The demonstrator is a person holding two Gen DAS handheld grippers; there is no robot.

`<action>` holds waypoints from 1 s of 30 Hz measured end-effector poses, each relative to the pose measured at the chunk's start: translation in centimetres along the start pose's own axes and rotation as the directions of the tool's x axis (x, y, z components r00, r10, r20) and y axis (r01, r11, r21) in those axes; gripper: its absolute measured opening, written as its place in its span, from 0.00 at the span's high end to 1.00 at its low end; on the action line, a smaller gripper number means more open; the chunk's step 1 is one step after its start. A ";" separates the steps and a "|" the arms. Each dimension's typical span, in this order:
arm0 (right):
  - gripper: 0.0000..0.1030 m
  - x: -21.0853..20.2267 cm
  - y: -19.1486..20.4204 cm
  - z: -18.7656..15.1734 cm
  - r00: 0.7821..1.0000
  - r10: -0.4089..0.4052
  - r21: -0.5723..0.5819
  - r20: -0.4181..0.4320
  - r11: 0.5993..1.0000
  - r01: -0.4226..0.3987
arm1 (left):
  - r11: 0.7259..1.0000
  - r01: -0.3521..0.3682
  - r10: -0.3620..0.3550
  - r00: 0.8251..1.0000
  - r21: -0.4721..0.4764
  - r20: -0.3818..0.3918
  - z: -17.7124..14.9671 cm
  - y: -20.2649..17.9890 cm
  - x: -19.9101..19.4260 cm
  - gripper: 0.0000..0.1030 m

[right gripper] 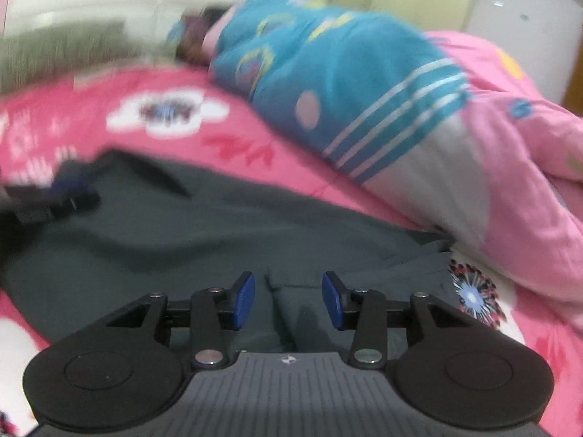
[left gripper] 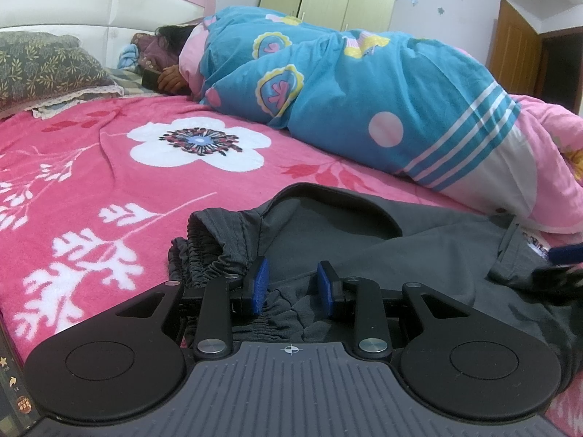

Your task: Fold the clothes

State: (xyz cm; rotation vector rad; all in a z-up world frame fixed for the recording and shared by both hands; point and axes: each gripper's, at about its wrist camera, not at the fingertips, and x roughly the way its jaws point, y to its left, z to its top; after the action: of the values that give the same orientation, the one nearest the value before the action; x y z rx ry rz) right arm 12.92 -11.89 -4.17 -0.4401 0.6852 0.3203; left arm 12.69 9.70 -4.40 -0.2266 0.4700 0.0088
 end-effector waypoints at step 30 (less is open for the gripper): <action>0.99 -3.7 -19.4 -20.8 0.980 -0.136 0.964 0.143 0.244 -0.107 | 1.000 -0.017 0.017 1.000 0.027 0.001 -0.2 -0.2 0.1 0.72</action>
State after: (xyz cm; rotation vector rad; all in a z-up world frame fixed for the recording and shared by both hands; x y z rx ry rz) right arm 7.31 -39.28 -10.56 0.8405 0.5497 -0.1464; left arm 12.71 9.49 -4.56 -0.1965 0.4714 0.0191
